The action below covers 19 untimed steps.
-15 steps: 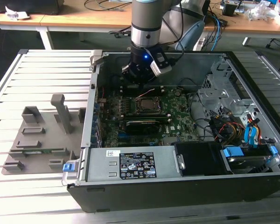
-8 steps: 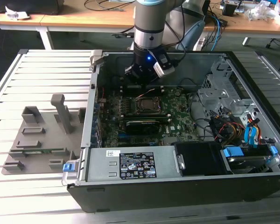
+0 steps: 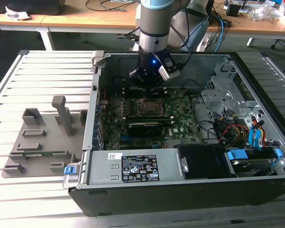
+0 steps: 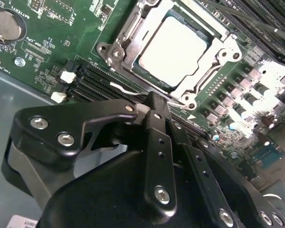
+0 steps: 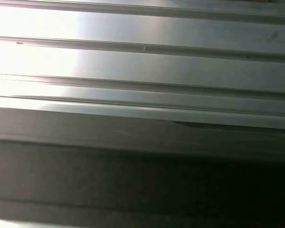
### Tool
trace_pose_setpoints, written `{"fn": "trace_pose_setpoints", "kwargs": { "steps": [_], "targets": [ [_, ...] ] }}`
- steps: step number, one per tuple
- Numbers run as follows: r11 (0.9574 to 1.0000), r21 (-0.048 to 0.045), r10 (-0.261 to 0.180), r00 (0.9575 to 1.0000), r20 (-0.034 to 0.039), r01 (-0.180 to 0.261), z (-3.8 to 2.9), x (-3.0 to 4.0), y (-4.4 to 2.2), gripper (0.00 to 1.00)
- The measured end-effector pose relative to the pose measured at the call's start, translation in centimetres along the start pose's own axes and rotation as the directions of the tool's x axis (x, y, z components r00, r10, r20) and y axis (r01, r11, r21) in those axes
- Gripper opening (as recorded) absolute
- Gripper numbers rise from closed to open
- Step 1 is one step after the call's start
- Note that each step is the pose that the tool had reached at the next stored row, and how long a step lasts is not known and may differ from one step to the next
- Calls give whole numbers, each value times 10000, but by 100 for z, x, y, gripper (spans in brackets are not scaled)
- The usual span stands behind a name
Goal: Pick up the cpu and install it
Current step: 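Install the first cpu locking lever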
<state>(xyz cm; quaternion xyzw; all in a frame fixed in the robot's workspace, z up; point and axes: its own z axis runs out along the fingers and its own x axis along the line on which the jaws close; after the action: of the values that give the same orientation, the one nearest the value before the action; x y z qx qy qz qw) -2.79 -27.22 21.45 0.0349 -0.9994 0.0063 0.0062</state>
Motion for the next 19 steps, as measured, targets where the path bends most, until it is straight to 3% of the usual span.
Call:
{"fn": "trace_pose_setpoints", "kwargs": {
  "steps": [9, 15, 19],
  "targets": [
    [10000, 9, -9, 10000, -2, 9, 52, -113, -7, 11],
    [10000, 14, -13, 10000, -3, 13, 87, -225, -14, 11],
    [10000, 15, -15, 10000, -2, 15, 103, -232, -26, 11]
  ]
}}
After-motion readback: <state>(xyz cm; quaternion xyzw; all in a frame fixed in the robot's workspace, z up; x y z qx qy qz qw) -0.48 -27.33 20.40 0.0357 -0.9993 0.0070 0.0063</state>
